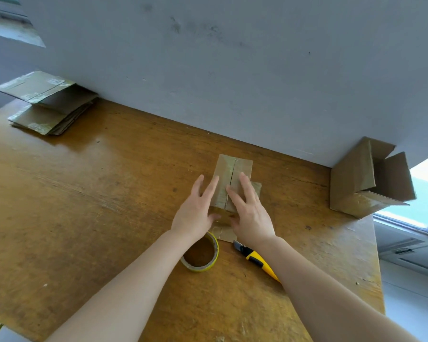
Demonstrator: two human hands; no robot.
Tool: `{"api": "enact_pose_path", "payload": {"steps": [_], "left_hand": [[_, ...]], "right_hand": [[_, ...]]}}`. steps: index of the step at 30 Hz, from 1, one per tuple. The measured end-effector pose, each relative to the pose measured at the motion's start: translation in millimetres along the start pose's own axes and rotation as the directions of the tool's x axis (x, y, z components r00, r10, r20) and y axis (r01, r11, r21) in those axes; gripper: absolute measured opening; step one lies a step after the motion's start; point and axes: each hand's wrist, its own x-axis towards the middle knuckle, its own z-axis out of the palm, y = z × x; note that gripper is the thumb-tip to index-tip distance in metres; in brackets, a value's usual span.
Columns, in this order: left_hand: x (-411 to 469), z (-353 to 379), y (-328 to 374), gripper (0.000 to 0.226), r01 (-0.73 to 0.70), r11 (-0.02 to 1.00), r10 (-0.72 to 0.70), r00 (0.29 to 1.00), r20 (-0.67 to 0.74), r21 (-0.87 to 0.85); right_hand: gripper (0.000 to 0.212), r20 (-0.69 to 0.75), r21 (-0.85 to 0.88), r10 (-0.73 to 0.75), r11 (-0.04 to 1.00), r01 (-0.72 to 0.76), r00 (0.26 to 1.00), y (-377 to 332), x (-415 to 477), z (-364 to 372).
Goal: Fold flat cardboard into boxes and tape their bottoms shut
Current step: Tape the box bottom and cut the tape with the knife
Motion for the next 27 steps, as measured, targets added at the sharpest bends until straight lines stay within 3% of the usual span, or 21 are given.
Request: {"api": "enact_pose_path", "payload": {"steps": [3,6,12,15,18,21,27], "left_hand": [[11.2,5.9,0.3,0.083,-0.053,0.998,0.049,0.993,0.105,0.033],[13.3,12.5,-4.4,0.077,-0.099,0.993,0.096,0.994,0.044,0.070],[14.1,16.6,-8.8,0.076,-0.126,0.986,0.126,0.992,0.012,0.105],[11.4,19.5,-9.8,0.081,-0.114,0.986,0.116,0.993,-0.005,0.122],[6.1,21.9,-12.0,0.090,-0.102,0.991,0.105,0.994,-0.024,0.089],[4.4,18.6,-5.7,0.095,-0.050,0.998,0.050,0.999,-0.007,-0.023],[4.2,10.8,22.8,0.114,0.251,0.935,-0.270,0.962,-0.047,-0.249]], "right_hand": [[0.075,0.023,0.040,0.080,0.996,-0.081,0.997,5.3,-1.1,3.8],[0.078,0.093,0.026,0.107,0.994,-0.110,0.990,11.8,-1.4,7.1],[0.086,0.091,-0.014,0.101,0.995,-0.100,0.991,7.7,-1.8,11.7],[0.100,0.107,-0.005,0.118,0.993,-0.118,0.987,5.5,-1.8,8.8],[0.114,0.145,0.090,0.244,0.962,-0.259,0.959,7.1,-5.4,7.7],[0.102,0.239,0.222,0.416,0.856,-0.467,0.877,4.5,-10.8,8.4],[0.090,0.230,0.311,0.371,0.848,-0.430,0.900,-5.5,-2.7,-3.7]]}}
